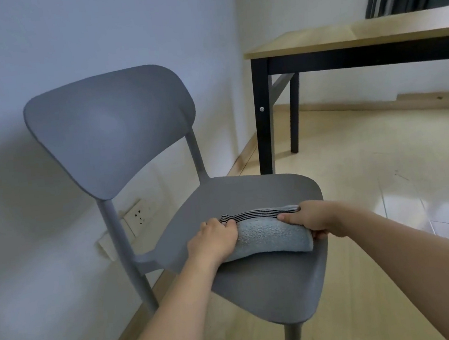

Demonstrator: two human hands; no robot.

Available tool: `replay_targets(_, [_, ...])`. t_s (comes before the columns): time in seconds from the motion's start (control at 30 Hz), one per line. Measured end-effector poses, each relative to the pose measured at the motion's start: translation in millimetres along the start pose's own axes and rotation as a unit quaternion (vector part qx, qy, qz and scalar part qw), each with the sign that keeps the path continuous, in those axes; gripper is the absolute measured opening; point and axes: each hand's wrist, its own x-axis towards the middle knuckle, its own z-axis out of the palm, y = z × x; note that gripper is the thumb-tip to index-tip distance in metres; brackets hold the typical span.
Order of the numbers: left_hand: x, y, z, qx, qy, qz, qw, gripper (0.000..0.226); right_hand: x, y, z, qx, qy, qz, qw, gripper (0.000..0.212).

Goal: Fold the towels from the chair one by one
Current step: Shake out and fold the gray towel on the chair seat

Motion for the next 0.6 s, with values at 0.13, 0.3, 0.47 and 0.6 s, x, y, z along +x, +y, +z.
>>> replay_targets(0.13, [-20.4, 4.6, -7.5, -0.145, 0.003, -0.042, 0.989, 0.046, -19.1, 0.8, 13.3, 0.234, 0.027, -0.007, 0.972, 0.053])
replay_targets(0.3, [-49.8, 19.6, -33.6, -0.424, -0.017, -0.051, 0.904, 0.034, -56.1, -24.9, 10.1, 0.358, 0.096, -0.026, 0.929, 0.039])
replay_targets(0.47, [-76.7, 31.4, -76.6, -0.492, -0.075, -0.070, 0.864, 0.011, -87.5, -40.5, -0.7, 0.339, 0.152, -0.116, 0.921, 0.027])
replay_targets(0.6, [-72.1, 49.8, -86.4, -0.460, 0.005, -0.007, 0.888, 0.024, -89.6, -50.7, -20.4, 0.362, 0.187, -0.111, 0.907, 0.044])
